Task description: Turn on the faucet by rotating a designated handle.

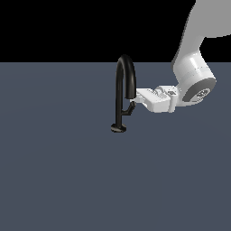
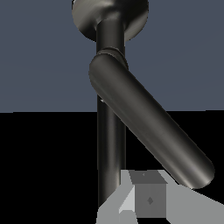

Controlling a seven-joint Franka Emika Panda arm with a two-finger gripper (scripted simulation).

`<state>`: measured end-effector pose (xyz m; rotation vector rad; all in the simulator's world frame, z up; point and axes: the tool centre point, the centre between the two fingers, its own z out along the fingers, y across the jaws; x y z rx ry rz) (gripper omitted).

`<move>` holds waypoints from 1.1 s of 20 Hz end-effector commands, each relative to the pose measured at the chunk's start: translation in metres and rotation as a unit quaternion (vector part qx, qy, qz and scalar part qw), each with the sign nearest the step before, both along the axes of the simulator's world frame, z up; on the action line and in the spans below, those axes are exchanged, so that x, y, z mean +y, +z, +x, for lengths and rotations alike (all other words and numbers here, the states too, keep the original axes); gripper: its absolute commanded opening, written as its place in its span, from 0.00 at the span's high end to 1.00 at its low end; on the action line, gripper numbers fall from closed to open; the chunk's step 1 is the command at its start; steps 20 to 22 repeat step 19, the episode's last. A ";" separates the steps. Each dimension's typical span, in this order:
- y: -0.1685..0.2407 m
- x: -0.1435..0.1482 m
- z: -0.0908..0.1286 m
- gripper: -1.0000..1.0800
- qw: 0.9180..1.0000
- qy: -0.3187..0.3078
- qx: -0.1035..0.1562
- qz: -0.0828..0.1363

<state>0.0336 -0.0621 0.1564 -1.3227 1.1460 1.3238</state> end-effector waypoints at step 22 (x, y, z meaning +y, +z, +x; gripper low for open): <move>-0.071 -0.008 -0.051 1.00 1.000 0.002 0.011 0.002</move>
